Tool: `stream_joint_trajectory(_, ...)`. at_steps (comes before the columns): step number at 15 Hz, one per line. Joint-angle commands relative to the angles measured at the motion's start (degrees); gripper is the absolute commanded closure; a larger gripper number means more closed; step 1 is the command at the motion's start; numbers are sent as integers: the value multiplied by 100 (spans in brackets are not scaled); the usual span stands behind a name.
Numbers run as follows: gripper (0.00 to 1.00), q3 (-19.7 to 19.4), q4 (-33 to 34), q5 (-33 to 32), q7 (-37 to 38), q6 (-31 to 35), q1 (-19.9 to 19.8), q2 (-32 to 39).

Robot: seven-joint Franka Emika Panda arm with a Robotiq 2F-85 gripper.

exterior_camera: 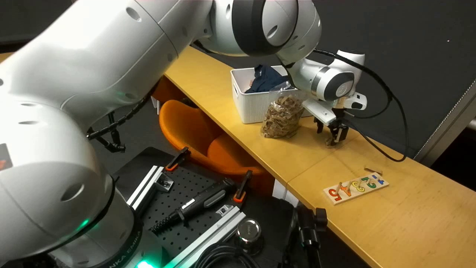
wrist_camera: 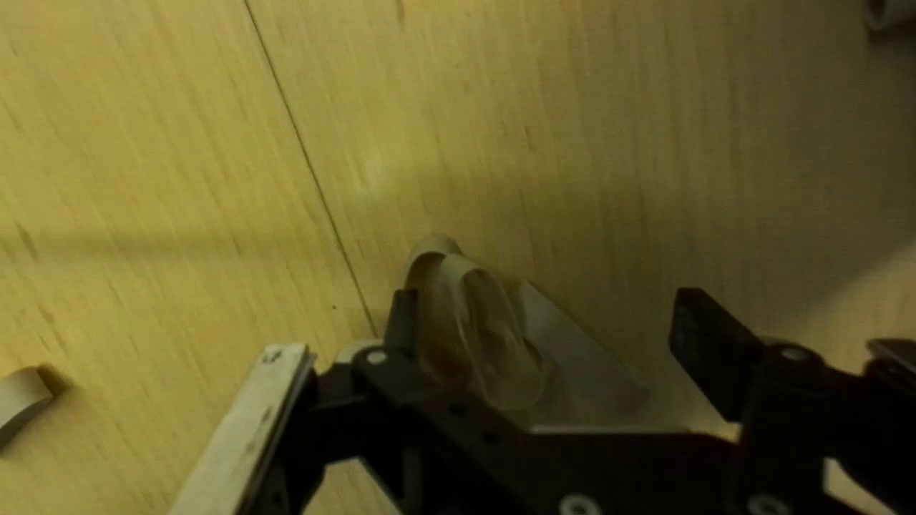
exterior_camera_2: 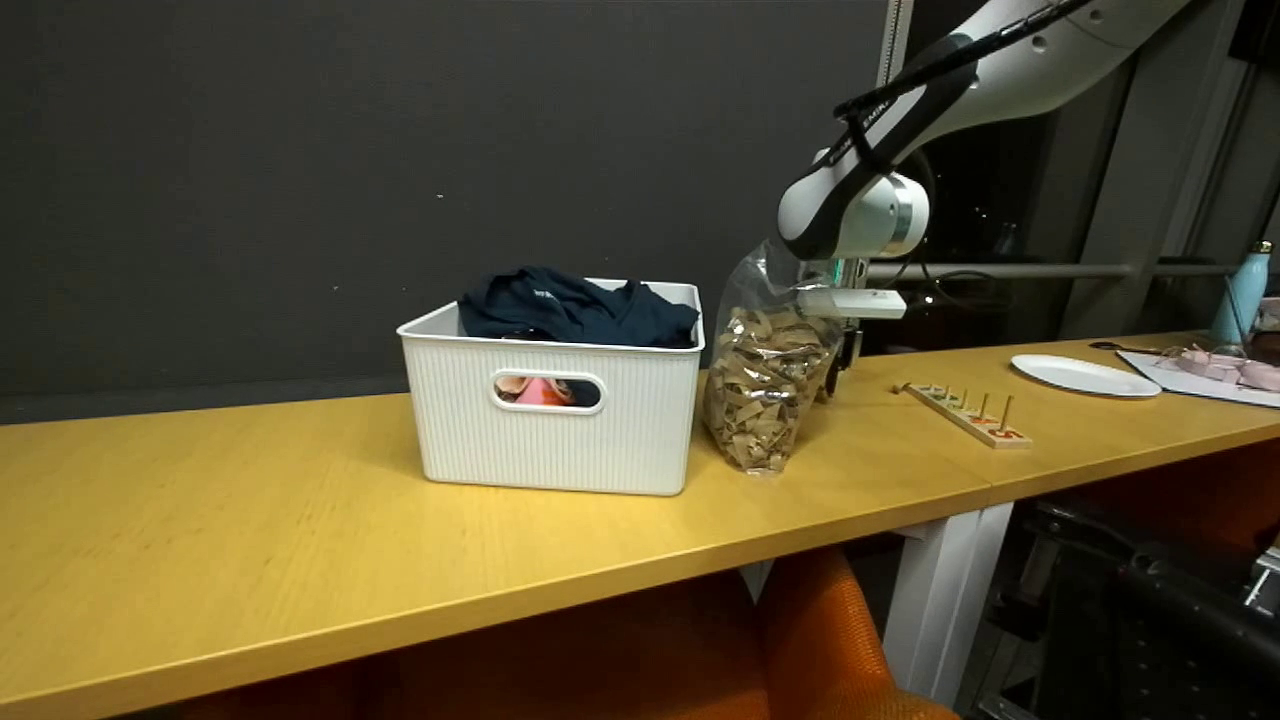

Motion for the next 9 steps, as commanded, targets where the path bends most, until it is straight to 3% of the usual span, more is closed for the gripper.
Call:
stream_joint_trajectory(1,37,-74,459,-115,240,-443,-43,255)
stream_joint_trajectory(2,37,-90,506,-121,267,-513,-55,285)
stream_joint_trajectory(9,91,-109,440,-124,337,-488,-55,209)
